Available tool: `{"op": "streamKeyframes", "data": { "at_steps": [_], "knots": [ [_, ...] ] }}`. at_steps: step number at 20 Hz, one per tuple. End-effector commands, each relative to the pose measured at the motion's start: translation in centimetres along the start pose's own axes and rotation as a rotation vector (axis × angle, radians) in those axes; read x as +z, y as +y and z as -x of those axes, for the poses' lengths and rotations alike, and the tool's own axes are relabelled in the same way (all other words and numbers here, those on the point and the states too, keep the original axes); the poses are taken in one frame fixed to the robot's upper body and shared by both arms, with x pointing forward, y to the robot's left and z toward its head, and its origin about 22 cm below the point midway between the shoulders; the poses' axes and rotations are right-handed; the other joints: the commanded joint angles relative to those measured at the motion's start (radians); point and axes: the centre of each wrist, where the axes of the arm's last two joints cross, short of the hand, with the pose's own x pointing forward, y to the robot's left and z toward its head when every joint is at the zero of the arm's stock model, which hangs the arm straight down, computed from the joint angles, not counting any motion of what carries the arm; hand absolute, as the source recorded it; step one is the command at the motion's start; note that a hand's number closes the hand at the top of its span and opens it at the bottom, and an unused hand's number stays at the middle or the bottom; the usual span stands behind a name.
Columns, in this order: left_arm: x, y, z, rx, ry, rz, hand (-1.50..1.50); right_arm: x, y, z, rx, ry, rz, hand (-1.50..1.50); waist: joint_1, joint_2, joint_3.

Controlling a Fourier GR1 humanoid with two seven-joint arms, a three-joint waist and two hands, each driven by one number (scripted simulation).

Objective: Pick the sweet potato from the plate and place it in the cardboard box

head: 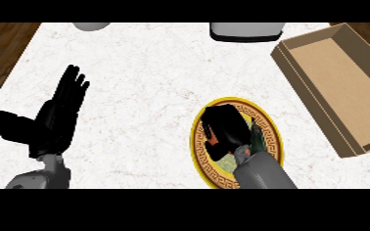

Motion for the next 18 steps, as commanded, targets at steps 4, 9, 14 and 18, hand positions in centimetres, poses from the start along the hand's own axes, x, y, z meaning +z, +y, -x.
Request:
{"op": "streamKeyframes", "data": {
  "at_steps": [4,9,14,18],
  "knots": [
    [-0.8,1.5,-1.5,-0.021,-0.007,-0.013,0.0,3.1,-4.0,-4.6,0.095,-0.05,0.146,1.5,-0.003,-0.002,0.0],
    [-1.2,1.0,-1.1,-0.005,-0.003,-0.003,0.0,5.0,-7.4,-6.0,0.122,-0.094,0.238,1.5,0.001,0.0,0.0],
    [-0.2,1.9,0.2,-0.008,0.01,-0.002,0.0,7.9,-11.3,-5.5,-0.1,0.022,0.46,1.5,-0.005,-0.003,0.0],
    [-0.4,-0.1,-0.5,0.0,0.0,0.003,0.0,8.5,-14.5,-4.4,-0.144,0.147,0.604,1.5,-0.007,-0.002,0.001]
  ]
}}
